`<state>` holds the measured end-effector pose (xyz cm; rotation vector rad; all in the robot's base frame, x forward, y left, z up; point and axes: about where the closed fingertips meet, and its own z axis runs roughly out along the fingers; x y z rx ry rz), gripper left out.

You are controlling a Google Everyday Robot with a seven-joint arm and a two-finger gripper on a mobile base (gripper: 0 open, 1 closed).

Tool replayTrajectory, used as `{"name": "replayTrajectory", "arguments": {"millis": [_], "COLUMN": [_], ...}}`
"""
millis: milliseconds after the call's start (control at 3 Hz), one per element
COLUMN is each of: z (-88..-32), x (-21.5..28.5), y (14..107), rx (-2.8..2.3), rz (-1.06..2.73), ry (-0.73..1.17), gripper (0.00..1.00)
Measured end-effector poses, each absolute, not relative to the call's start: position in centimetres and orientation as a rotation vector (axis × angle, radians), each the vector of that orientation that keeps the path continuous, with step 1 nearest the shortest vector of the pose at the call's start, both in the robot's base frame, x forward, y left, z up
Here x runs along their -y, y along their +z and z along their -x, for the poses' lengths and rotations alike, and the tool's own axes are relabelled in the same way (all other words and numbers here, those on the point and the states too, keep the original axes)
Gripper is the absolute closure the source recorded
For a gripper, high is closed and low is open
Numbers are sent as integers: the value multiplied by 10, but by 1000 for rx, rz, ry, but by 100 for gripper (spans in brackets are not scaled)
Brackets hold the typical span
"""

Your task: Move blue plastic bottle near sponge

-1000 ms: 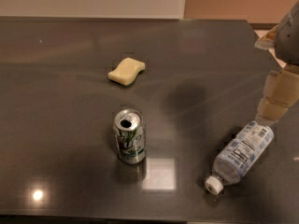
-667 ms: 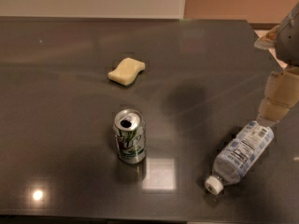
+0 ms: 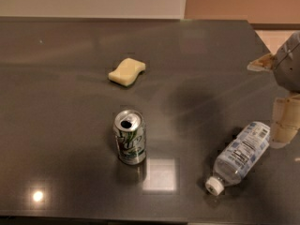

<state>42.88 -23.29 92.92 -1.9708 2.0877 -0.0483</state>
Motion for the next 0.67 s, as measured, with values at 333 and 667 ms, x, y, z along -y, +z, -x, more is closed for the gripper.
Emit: {"name": "replayTrajectory", "arguments": {"millis": [333,667], "z": [-424,-413], "x": [230,218], "y": [904,886], "rx": [-2011,-1882], "rz": [2121,2293], "ry": [6,50], "gripper": [0,0]}}
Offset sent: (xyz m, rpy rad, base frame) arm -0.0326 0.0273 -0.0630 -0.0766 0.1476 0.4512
